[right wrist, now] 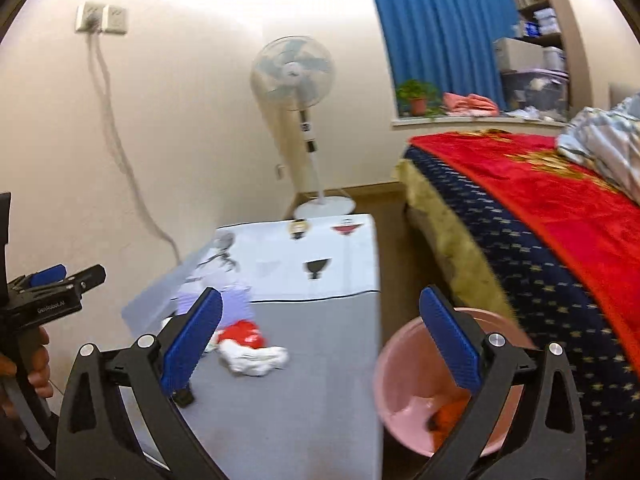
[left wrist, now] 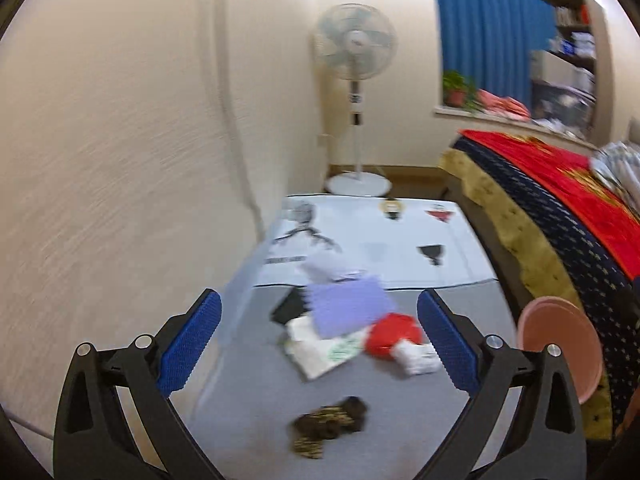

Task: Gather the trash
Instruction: 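Reach the right tool to the white cloth and close on it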

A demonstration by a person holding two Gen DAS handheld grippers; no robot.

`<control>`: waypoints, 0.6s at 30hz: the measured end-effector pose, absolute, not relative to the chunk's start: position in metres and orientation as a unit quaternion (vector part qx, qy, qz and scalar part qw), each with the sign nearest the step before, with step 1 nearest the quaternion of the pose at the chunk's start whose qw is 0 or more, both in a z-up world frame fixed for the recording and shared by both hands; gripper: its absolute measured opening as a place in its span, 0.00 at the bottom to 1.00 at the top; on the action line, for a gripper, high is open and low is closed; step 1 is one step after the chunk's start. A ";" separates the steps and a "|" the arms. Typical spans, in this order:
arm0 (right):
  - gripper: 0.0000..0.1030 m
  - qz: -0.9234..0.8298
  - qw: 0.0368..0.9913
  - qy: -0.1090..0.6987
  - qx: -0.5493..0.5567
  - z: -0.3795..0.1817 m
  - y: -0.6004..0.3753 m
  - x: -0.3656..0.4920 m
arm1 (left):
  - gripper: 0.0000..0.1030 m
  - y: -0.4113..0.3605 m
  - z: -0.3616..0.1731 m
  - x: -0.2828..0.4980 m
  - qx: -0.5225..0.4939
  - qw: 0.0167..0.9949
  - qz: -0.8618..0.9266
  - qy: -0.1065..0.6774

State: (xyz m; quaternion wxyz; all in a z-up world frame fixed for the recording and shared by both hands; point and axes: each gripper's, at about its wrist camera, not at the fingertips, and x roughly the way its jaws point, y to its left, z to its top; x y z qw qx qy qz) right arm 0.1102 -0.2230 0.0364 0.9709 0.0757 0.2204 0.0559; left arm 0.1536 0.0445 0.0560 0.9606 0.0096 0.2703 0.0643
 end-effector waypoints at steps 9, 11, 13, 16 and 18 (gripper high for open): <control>0.94 0.089 0.959 0.268 -0.007 -0.023 -0.134 0.161 | 0.92 0.078 0.037 0.206 -0.023 0.954 0.100 0.282; 0.94 0.090 0.956 0.279 -0.018 -0.035 -0.125 0.173 | 0.92 0.081 0.038 0.217 -0.022 0.956 0.102 0.274; 0.94 0.091 0.954 0.284 -0.023 -0.045 -0.117 0.184 | 0.92 0.085 0.037 0.225 -0.023 0.958 0.107 0.266; 0.94 0.087 0.948 0.305 -0.021 -0.070 -0.104 0.207 | 0.92 0.094 0.029 0.236 -0.032 0.955 0.118 0.271; 0.94 0.087 0.943 0.320 -0.016 -0.083 -0.099 0.218 | 0.92 0.102 0.024 0.244 -0.043 0.947 0.129 0.290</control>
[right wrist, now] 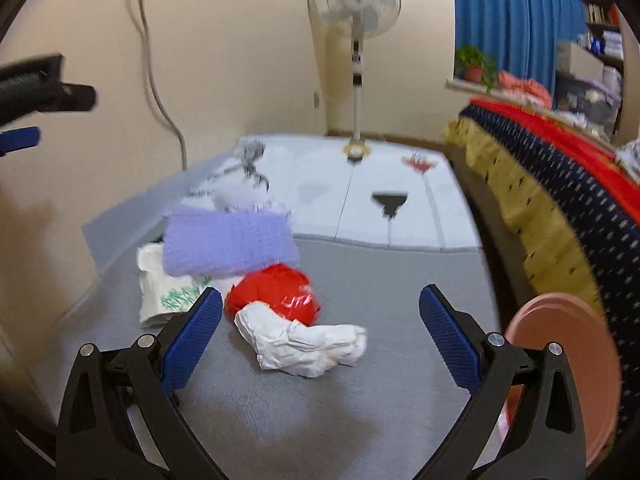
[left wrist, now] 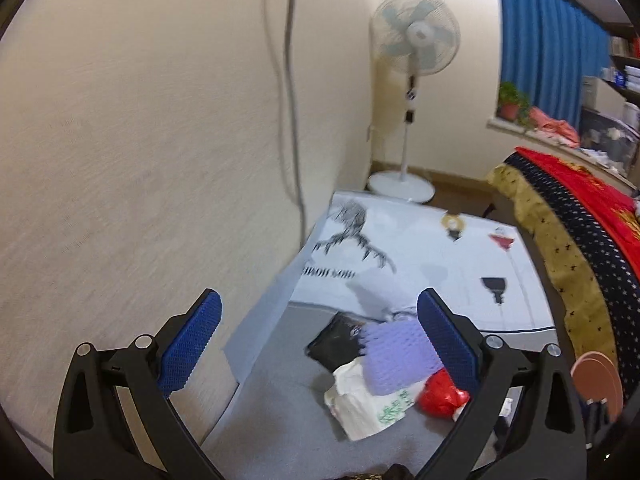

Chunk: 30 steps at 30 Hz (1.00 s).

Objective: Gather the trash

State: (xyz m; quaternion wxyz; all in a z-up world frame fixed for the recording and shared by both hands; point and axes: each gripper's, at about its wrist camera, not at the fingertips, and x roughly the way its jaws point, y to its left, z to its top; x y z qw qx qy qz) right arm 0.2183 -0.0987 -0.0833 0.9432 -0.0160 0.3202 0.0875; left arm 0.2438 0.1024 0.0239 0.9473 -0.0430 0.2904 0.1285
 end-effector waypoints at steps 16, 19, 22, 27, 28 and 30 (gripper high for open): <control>0.42 0.104 0.924 0.368 -0.026 -0.129 -0.075 0.251 | 0.92 0.119 0.018 0.256 -0.070 0.939 0.141 0.306; 0.25 0.104 0.924 0.369 -0.018 -0.130 -0.078 0.250 | 0.92 0.122 0.018 0.256 -0.084 0.938 0.141 0.307; 0.13 0.102 0.926 0.363 -0.016 -0.128 -0.079 0.248 | 0.92 0.122 0.018 0.256 -0.080 0.939 0.141 0.304; 0.10 0.097 0.931 0.352 -0.019 -0.114 -0.088 0.240 | 0.92 0.124 0.020 0.254 -0.087 0.940 0.140 0.300; 0.10 0.097 0.932 0.349 -0.013 -0.104 -0.094 0.237 | 0.92 0.124 0.021 0.253 -0.088 0.940 0.139 0.298; 0.10 0.095 0.935 0.341 -0.009 -0.088 -0.101 0.233 | 0.92 0.122 0.022 0.253 -0.089 0.942 0.136 0.295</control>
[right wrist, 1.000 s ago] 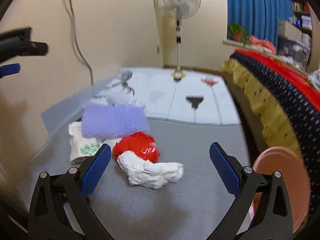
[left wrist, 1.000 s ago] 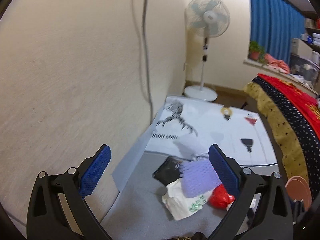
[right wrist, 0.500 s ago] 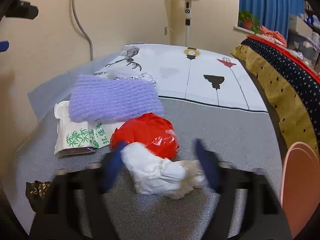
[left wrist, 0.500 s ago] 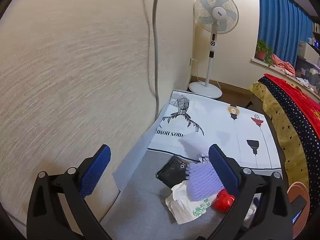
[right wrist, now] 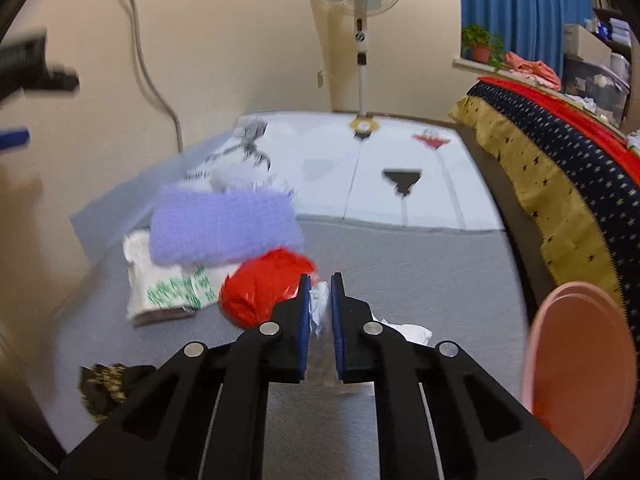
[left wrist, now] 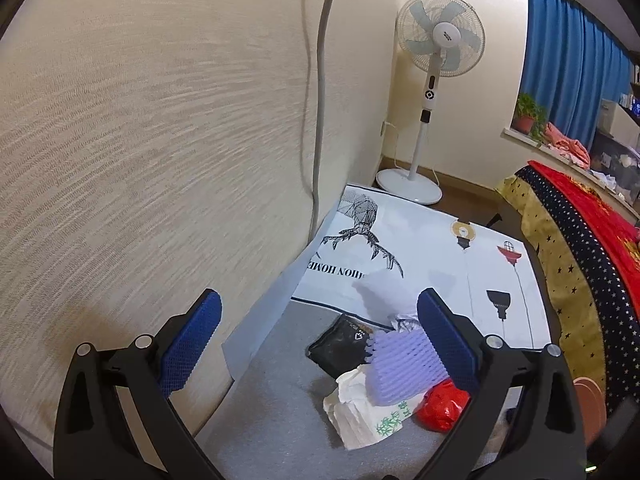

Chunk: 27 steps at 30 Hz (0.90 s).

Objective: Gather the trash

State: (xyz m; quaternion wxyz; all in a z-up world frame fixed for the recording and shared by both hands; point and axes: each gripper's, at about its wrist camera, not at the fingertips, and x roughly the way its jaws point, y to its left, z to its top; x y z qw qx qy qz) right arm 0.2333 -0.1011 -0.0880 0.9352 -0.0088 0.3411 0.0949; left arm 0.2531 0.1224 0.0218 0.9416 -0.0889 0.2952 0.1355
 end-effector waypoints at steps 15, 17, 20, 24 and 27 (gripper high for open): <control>0.10 0.088 0.956 0.280 0.015 0.035 -0.183 0.135 | 0.92 0.085 0.013 0.262 -0.044 0.963 0.037 0.265; 0.10 0.083 0.953 0.289 0.023 0.029 -0.191 0.132 | 0.92 0.082 -0.007 0.268 -0.035 0.963 0.031 0.266; 0.10 0.077 0.953 0.294 0.008 0.019 -0.197 0.133 | 0.92 0.080 -0.043 0.283 -0.034 0.955 0.029 0.294; 0.10 0.068 0.949 0.308 0.004 0.008 -0.208 0.137 | 0.92 0.075 -0.073 0.301 -0.022 0.951 0.026 0.308; 0.10 0.060 0.948 0.314 0.003 0.004 -0.215 0.141 | 0.89 0.073 -0.085 0.311 -0.018 0.950 0.030 0.310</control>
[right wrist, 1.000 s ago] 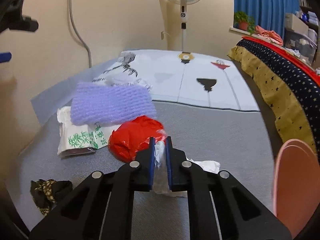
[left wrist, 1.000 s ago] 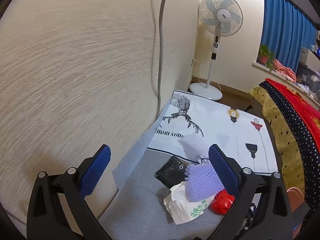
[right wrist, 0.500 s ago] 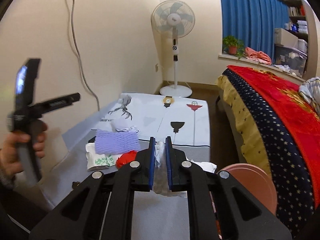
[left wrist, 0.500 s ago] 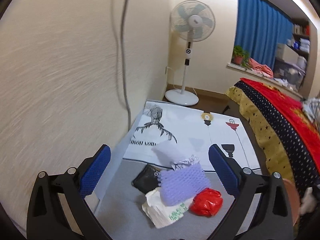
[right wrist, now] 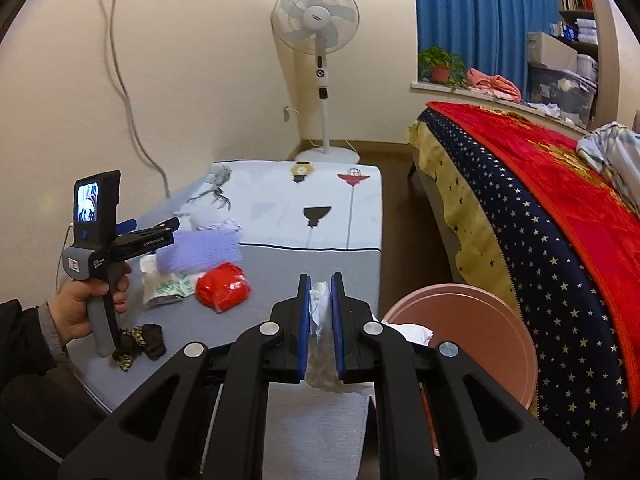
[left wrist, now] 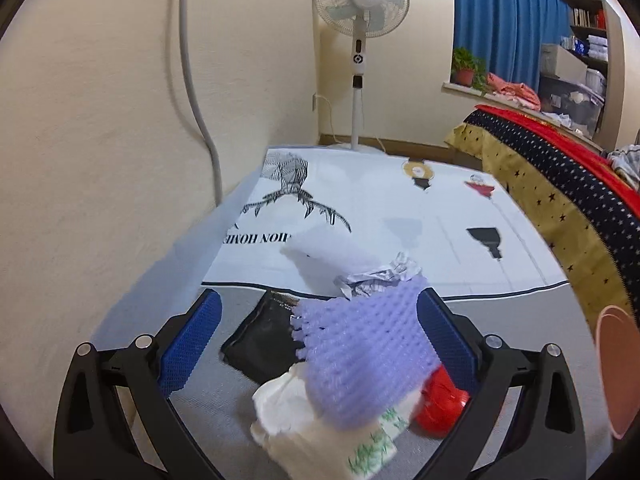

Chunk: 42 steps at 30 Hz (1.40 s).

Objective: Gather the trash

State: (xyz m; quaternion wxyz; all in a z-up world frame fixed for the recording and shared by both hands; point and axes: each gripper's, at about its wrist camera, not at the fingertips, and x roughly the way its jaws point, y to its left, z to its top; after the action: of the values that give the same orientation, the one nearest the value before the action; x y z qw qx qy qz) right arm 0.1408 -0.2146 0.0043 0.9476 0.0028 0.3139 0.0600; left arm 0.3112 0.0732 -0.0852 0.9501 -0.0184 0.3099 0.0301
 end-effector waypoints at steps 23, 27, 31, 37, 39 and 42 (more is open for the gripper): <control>0.10 0.064 0.944 0.322 -0.018 -0.001 -0.206 0.146 | 0.78 0.077 -0.115 0.326 -0.007 0.936 0.027 0.351; 0.10 0.065 0.944 0.322 -0.020 -0.002 -0.206 0.146 | 0.78 0.077 -0.115 0.327 -0.007 0.935 0.026 0.353; 0.10 0.064 0.945 0.321 -0.021 -0.002 -0.207 0.146 | 0.49 0.077 -0.116 0.327 -0.010 0.935 0.015 0.356; 0.10 0.065 0.945 0.319 -0.026 -0.002 -0.206 0.146 | 0.10 0.084 -0.105 0.317 -0.041 0.936 -0.039 0.347; 0.10 0.064 0.946 0.315 -0.032 -0.001 -0.206 0.145 | 0.09 0.086 -0.097 0.313 -0.040 0.939 -0.044 0.340; 0.10 0.064 0.948 0.309 -0.034 0.002 -0.207 0.145 | 0.09 0.090 -0.082 0.305 -0.039 0.943 -0.041 0.328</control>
State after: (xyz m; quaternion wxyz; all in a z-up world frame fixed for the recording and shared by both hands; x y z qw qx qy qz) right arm 0.1446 -0.2065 0.0018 0.9483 -0.0345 0.3088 0.0644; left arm 0.3048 0.0902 -0.0824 0.9429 -0.0391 0.3282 -0.0407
